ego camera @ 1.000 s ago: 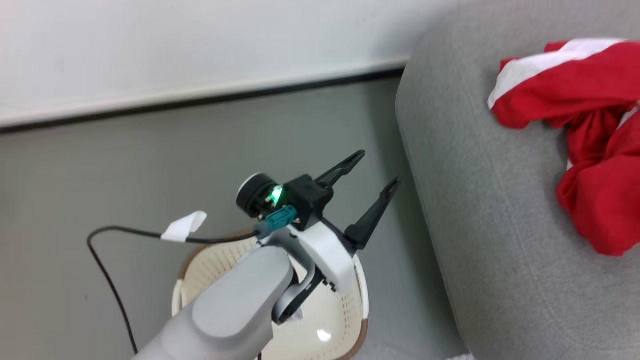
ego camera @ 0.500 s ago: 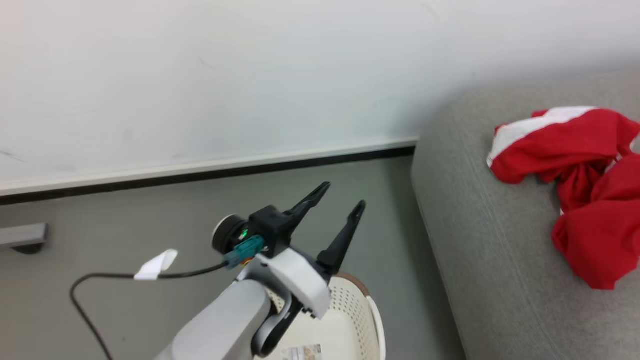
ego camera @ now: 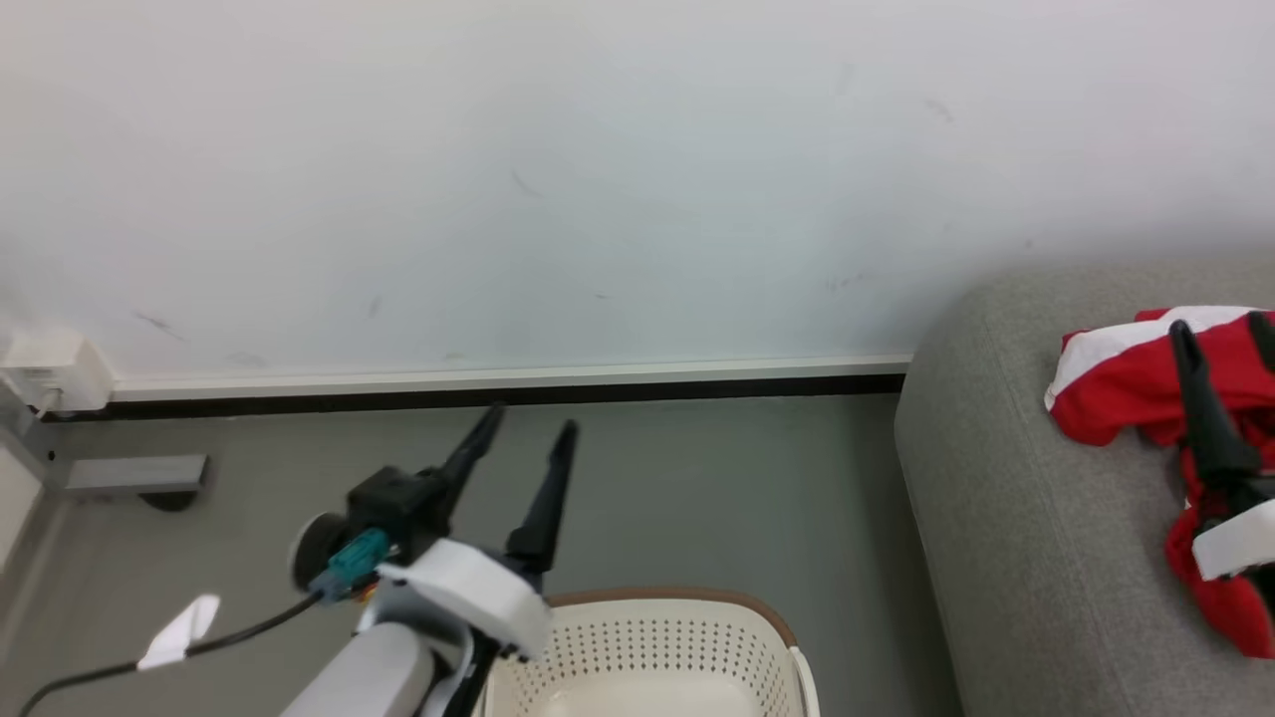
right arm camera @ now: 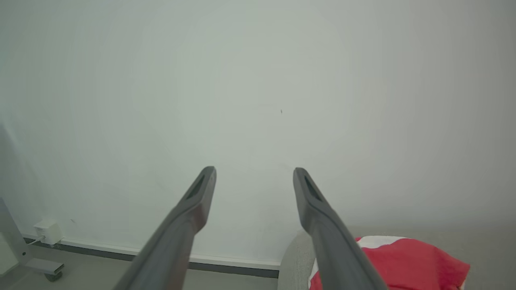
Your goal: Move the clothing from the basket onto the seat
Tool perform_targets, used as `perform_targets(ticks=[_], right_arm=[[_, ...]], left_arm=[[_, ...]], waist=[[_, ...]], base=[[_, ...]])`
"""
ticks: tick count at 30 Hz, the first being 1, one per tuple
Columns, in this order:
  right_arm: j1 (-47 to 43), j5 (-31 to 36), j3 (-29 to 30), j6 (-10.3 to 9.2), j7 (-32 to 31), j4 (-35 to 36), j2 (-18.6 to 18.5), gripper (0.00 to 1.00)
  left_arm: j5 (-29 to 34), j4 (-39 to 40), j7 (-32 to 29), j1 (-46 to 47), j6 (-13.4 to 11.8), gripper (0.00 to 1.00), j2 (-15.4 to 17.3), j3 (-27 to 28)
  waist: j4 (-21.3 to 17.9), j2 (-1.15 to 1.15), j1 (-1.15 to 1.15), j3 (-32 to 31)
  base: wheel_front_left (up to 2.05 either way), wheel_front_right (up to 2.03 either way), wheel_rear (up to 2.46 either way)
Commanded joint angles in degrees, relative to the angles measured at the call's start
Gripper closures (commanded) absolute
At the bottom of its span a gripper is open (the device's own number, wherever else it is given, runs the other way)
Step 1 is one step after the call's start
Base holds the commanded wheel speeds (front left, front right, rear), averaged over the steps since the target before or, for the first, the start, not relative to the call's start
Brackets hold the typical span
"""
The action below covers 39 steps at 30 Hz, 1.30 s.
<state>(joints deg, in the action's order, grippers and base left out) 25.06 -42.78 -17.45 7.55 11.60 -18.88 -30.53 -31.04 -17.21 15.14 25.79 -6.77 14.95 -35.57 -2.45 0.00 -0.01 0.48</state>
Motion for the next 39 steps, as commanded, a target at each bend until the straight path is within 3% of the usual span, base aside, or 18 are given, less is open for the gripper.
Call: perform_targets(ticks=[1,8,15,19,27,39], right_arm=[[-1.5,0.3,0.8,-0.13,0.8,0.1,1.0,0.00],[-9.3,2.9,3.1,-0.13,3.2,1.7,8.4,0.00],[-15.6,9.1,6.6,-0.13,3.6,4.2,14.8,0.00],[-18.0,13.0,9.3,-0.13,3.6,4.6,18.4,0.00],[-21.6,19.2,10.2,-0.13,3.6,4.8,22.6,0.00],[-22.3,22.1,8.7,-0.13,3.6,3.7,22.5,0.00]], left_arm=[[1.3,0.4,0.0,-1.7,-0.7,0.00,0.9,0.7],[3.4,5.7,0.0,-9.4,-4.1,0.00,2.7,8.9],[5.4,12.2,0.0,-18.4,-4.1,0.00,1.3,20.1],[7.7,13.2,0.0,-22.8,-2.9,0.00,-0.7,25.7],[12.6,9.7,0.0,-27.2,1.2,0.00,-5.0,31.2],[18.4,4.5,0.0,-27.5,6.7,0.00,-9.7,38.0]], waist=[[0.7,0.00,0.01,-0.5],[1.5,0.00,0.01,-1.3],[0.6,0.00,0.01,-1.6],[-0.1,0.00,0.01,-1.5],[-0.6,0.00,0.01,-2.2],[-0.4,0.00,0.01,-2.7]], base=[[0.00,0.00,0.00],[0.00,0.00,0.00],[0.00,0.00,0.00],[0.00,0.00,0.00],[0.00,0.00,0.00],[0.00,0.00,0.00]])
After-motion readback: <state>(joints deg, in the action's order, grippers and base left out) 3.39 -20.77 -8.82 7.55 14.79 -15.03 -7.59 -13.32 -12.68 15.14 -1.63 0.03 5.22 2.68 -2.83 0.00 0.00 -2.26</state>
